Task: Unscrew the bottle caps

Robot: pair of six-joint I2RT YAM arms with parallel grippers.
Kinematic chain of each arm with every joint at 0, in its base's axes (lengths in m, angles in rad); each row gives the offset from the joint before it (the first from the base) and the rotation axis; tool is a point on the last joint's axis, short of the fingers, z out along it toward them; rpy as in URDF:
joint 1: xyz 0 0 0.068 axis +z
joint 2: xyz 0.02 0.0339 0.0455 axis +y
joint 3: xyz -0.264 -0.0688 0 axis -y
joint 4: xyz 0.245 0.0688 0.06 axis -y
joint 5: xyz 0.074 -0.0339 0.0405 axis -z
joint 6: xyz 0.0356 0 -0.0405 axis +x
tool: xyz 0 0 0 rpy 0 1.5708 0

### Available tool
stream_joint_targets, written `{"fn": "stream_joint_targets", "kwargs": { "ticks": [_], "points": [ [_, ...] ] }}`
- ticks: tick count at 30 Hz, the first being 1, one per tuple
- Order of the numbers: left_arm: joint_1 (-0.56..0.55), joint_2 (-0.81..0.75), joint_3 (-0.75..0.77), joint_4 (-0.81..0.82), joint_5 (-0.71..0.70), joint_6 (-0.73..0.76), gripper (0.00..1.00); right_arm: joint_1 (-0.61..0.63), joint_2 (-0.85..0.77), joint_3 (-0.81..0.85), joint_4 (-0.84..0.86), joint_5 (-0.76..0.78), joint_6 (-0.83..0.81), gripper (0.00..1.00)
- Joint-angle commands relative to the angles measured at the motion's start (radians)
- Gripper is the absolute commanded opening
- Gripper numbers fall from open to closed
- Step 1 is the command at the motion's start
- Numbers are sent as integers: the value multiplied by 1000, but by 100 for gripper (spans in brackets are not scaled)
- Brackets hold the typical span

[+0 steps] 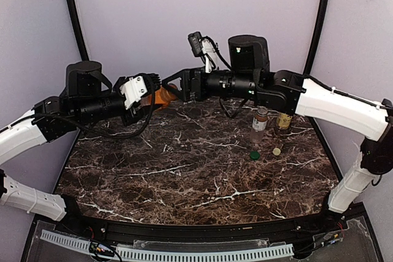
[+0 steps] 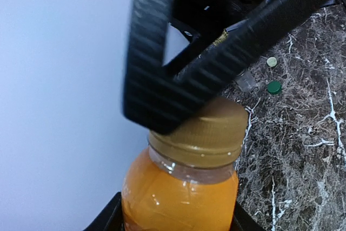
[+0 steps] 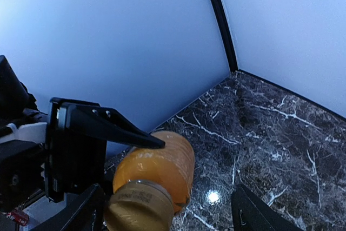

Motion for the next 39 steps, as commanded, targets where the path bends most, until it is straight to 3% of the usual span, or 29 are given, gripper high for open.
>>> {"fn": "stream_joint_targets", "kwargs": {
  "ticks": [1,6,14,20,25,26,27,28,29,31,33,36,39],
  "points": [
    [-5,-10,-15,49,-85,49,33,11,16,41,-113,10,63,79],
    [-8,-9,-27,65,-110,64,32,12,28,50,-114,-55,72,78],
    [-16,-9,-31,72,-114,90,32,12,68,81,-114,-64,59,62],
    [-18,-7,-36,74,-112,95,31,13,83,102,-109,-70,38,48],
    [-23,-12,-43,73,-107,101,32,12,80,89,-96,-71,24,22],
    [-22,-15,-46,70,-95,100,34,12,78,85,-95,-72,18,12],
    [-23,-17,-48,66,-83,94,43,12,75,81,-94,-72,11,2],
    [-23,-22,-50,54,-50,91,51,12,69,74,-93,-73,5,0],
    [-23,-25,-50,47,-32,75,70,11,62,69,-93,-77,-5,0],
    [-23,-37,-52,17,15,55,92,6,40,54,-93,-97,-24,0],
    [-23,-45,-58,-23,40,56,98,-2,12,31,-86,-136,-43,0],
    [-22,-50,-76,-62,85,66,99,-7,-13,5,-70,-186,-59,0],
    [-23,-48,-75,-64,86,50,93,-9,-23,-7,-70,-212,-72,0]
  ]
}}
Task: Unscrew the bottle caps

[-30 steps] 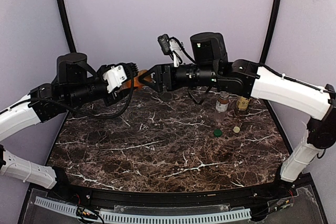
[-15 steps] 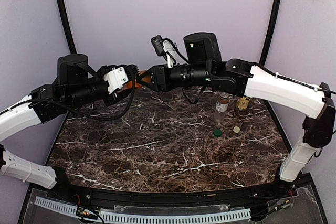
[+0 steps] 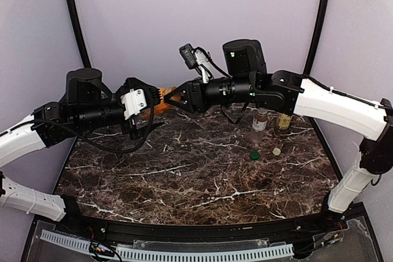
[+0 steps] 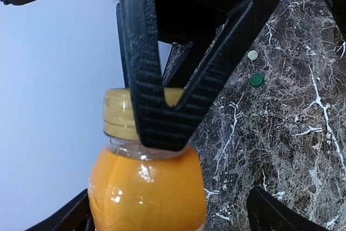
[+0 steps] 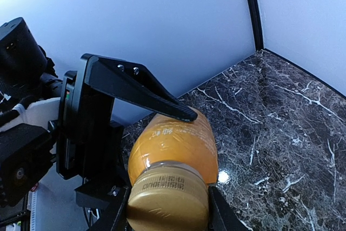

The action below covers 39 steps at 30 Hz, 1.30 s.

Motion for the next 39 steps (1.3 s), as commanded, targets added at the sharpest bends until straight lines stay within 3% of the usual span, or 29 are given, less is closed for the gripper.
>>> {"fn": "stream_joint_targets", "kwargs": {
  "ticks": [1,10,14,17,19,20,26,39],
  "points": [
    [-5,-14,-10,-57,50,-28,90,-5,-50,-24,51,-78,-39,0],
    [-5,-1,24,-78,40,-52,70,-5,-54,-27,64,-104,-43,0],
    [-5,-1,25,-69,31,-33,56,-10,-58,-27,65,-107,-26,2],
    [-5,1,29,-63,24,0,46,-18,-65,-23,47,-57,50,52],
    [-5,-1,25,-47,-14,37,43,-33,-72,-14,15,7,167,66],
    [-5,-2,20,-34,-52,49,41,-35,-79,-17,11,22,200,69],
    [-6,-10,-24,102,-176,154,39,-38,-67,-21,22,14,304,73],
    [-6,-8,-31,108,-174,166,38,-38,18,58,-4,-21,304,73]
  ]
}}
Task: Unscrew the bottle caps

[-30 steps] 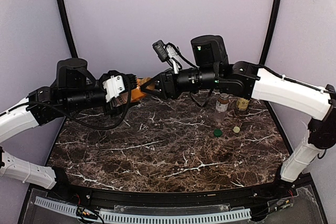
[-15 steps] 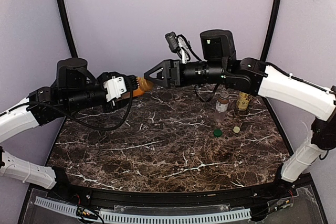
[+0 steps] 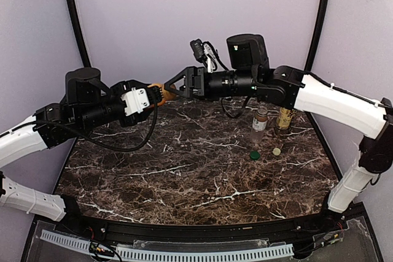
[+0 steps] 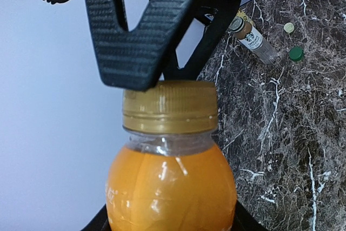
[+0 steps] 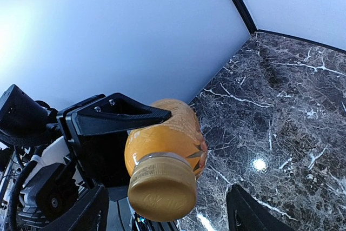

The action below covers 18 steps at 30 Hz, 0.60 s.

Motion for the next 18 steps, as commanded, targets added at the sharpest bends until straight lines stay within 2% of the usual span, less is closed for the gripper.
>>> {"fn": "stream_joint_targets", "kwargs": {
  "ticks": [1,14,16,18],
  "points": [
    [-7,-9,-14,25,-7,8,38,-1,31,42,1,-7,8,70],
    [-10,-9,-20,29,-13,6,37,-1,60,61,0,-67,-11,19],
    [-11,-11,-17,20,-3,-11,36,-1,56,52,5,-102,-60,11],
    [-11,-15,-5,-27,44,-46,34,4,45,40,19,-180,-188,2]
  ]
}}
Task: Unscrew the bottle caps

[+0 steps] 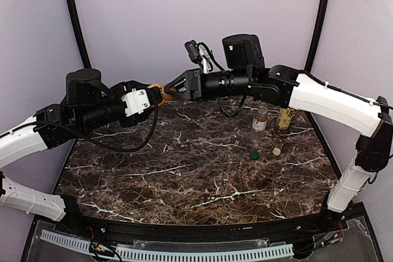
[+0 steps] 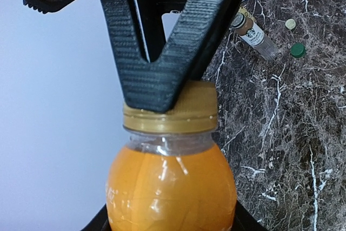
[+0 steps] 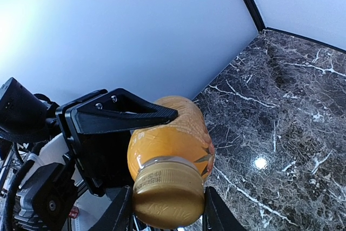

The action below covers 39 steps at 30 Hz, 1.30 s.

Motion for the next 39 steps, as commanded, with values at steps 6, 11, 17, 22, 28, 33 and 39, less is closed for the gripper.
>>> {"fn": "stream_joint_targets", "kwargs": {
  "ticks": [6,11,17,22,28,33,39],
  "points": [
    [-8,-27,54,-272,373,-165,27,77,-63,-63,-58,-317,-735,0],
    [-8,-19,81,-410,595,-238,25,118,-64,-41,-184,-238,-1098,0],
    [-7,-6,79,-406,699,-347,25,157,-28,24,-271,-101,-1318,0],
    [-8,0,92,-383,708,-387,24,197,-35,13,-256,48,-1460,0],
    [-8,0,93,-378,712,-393,24,225,-31,3,-229,127,-1523,0],
    [-7,-7,89,-377,710,-388,24,232,-61,-56,-141,157,-1498,51],
    [-6,-25,74,-377,655,-362,22,230,-151,-164,-3,168,-1413,91]
  ]
}}
